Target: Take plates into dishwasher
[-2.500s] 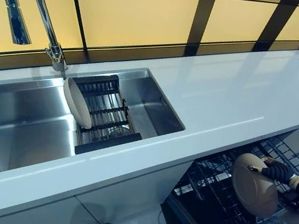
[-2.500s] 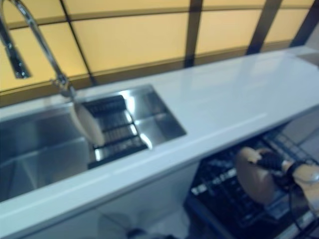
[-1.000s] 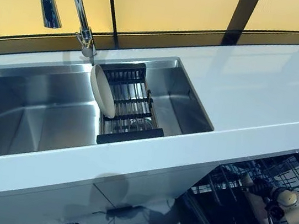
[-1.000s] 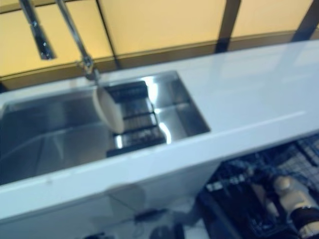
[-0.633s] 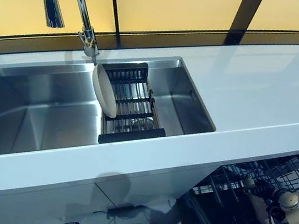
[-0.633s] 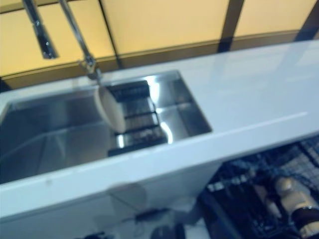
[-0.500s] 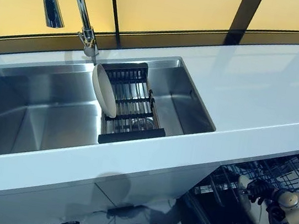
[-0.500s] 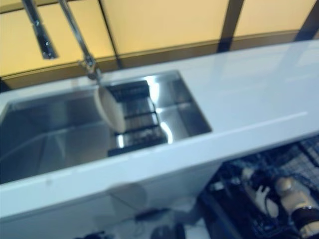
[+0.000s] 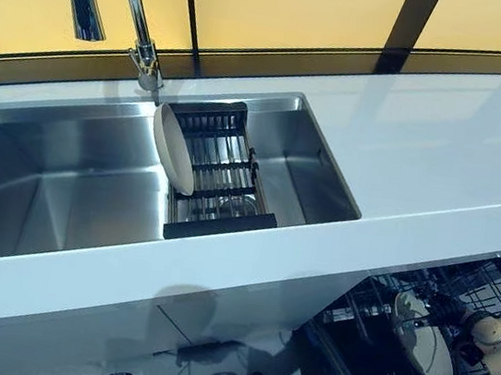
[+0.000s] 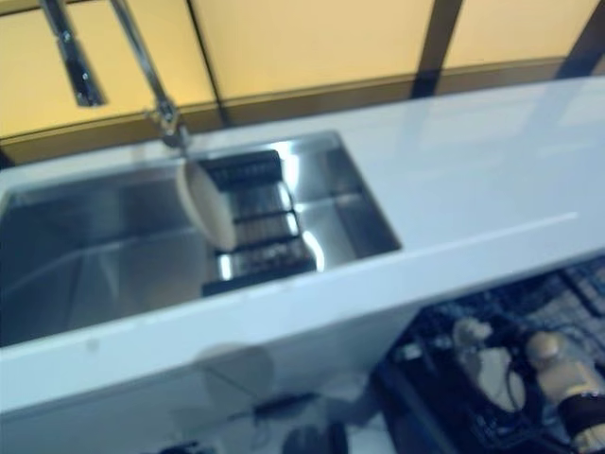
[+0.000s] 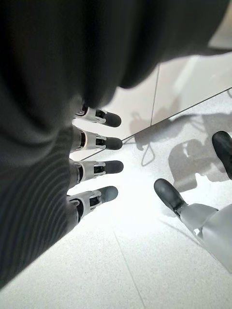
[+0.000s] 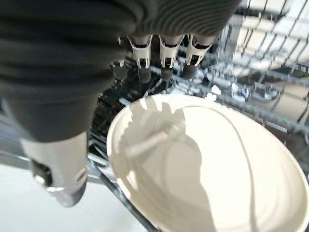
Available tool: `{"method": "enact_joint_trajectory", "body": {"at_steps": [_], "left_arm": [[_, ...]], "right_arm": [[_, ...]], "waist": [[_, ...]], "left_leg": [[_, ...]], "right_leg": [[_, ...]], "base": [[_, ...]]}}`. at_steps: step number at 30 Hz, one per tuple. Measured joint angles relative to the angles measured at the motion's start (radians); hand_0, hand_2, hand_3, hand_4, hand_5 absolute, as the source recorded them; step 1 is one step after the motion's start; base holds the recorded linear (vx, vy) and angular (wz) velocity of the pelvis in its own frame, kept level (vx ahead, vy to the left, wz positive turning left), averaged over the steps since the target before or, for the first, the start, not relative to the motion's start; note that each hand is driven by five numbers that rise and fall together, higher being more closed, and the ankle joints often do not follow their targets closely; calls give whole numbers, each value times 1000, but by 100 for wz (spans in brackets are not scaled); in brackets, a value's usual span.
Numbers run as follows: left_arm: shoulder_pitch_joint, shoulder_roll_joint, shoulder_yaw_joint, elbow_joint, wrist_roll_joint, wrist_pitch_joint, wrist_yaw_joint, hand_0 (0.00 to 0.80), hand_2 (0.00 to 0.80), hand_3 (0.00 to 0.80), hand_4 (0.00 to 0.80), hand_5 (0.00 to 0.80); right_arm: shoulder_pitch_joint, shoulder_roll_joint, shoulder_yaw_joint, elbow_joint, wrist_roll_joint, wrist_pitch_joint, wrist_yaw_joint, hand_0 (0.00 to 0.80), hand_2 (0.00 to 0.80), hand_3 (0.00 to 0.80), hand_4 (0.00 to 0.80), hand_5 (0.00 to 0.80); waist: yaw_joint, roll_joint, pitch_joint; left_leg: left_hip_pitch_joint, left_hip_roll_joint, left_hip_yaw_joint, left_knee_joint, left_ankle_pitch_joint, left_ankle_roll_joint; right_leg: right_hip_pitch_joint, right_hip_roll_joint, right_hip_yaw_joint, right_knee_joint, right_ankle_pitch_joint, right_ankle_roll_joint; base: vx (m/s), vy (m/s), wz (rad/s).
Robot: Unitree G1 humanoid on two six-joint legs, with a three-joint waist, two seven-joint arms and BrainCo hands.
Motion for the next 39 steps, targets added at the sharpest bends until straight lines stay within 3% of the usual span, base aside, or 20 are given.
{"method": "enact_joint_trajectory", "body": {"at_steps": [10, 16, 22, 24, 28, 31, 34, 39], "left_arm": [[39, 6, 45, 0, -1, -3, 1, 0, 0, 0, 0, 0], [45, 7, 41, 4, -4, -23, 4, 0, 0, 0, 0, 0], [50, 9, 24, 20, -37, -20, 8, 0, 0, 0, 0, 0], [51, 10, -3, 31, -51, -19, 9, 0, 0, 0, 0, 0], [47, 1, -10, 41, -53, -17, 8, 0, 0, 0, 0, 0], [42, -9, -18, 43, -80, -18, 8, 0, 0, 0, 0, 0], [50, -16, -22, 43, -83, -18, 9, 0, 0, 0, 0, 0], [65, -23, -22, 44, -91, -16, 10, 0, 0, 0, 0, 0]], "right_arm": [[153, -232, -285, -3, 31, 111, 26, 0, 0, 0, 0, 0], [195, -361, -341, 216, 15, 97, 36, 0, 0, 0, 0, 0], [92, -504, -333, 260, -30, 30, -36, 0, 0, 0, 0, 0], [-55, -546, -259, 260, -26, 26, -88, 0, 0, 0, 0, 0], [-445, -574, 44, 134, 13, 3, -202, 0, 0, 0, 0, 0], [-684, -559, 278, -15, 11, -24, -283, 0, 0, 0, 0, 0], [-770, -508, 359, -111, -28, -63, -339, 0, 0, 0, 0, 0], [-845, -462, 470, -217, -198, -200, -417, 0, 0, 0, 0, 0]], "waist": [[-47, -52, -4], [-50, -91, -37], [-45, -87, -82], [-44, -84, -89], [-21, -74, -109], [12, -68, -123], [53, -71, -135], [93, -74, -139]], "left_leg": [[21, 1, 10, -3, -7, 4], [31, 3, 12, -3, -7, 3], [36, 3, -1, -4, -9, 3], [36, 3, -12, -2, -9, 4], [36, 2, -25, -3, -4, 6], [36, 0, -60, -3, 0, 6], [33, -1, -93, -3, 4, 5], [5, -9, -161, 3, 22, 6]], "right_leg": [[17, 1, 14, -1, -3, 4], [25, 0, 18, -1, -2, 4], [42, -3, 10, -2, -4, 3], [46, -4, 3, -2, -3, 3], [49, -4, -2, -2, -3, 3], [59, -6, -14, -3, -7, -2], [69, -8, -28, -2, -14, -12], [69, -17, -35, 1, -21, -12]], "base": [[39, 45, -3], [33, 29, -2], [33, 41, 5], [7, 33, 10], [51, 55, 5], [65, 45, 20], [82, 48, 28], [54, 32, 41]]}}
